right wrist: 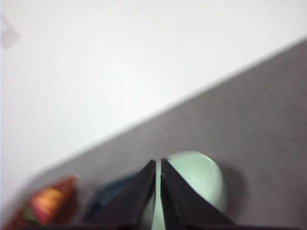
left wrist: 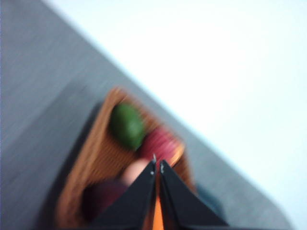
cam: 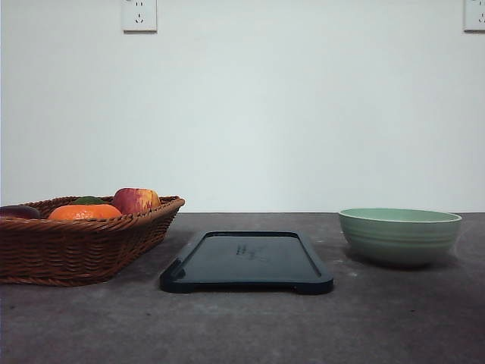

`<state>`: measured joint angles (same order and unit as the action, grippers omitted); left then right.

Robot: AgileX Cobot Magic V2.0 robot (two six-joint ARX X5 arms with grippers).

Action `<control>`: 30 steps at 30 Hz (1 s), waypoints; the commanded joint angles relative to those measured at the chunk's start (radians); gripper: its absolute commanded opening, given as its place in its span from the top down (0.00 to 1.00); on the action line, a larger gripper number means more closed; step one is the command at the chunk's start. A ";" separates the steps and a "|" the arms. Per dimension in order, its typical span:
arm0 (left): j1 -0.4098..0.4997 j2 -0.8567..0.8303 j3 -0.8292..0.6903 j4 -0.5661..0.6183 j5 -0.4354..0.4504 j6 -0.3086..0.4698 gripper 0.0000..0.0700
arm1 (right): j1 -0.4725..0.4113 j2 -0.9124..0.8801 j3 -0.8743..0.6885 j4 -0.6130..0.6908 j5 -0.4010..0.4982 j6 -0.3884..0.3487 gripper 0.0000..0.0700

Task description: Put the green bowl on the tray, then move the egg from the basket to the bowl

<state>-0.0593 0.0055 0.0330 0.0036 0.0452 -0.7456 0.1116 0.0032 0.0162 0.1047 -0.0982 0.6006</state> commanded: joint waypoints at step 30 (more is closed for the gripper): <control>0.000 0.527 0.660 -0.441 0.109 0.430 1.00 | 0.003 0.618 0.595 -0.327 -0.228 -0.374 0.99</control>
<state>-0.0593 0.5094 0.6646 -0.4312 0.1447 -0.3581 0.1120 0.6017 0.5934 -0.2225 -0.3179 0.2600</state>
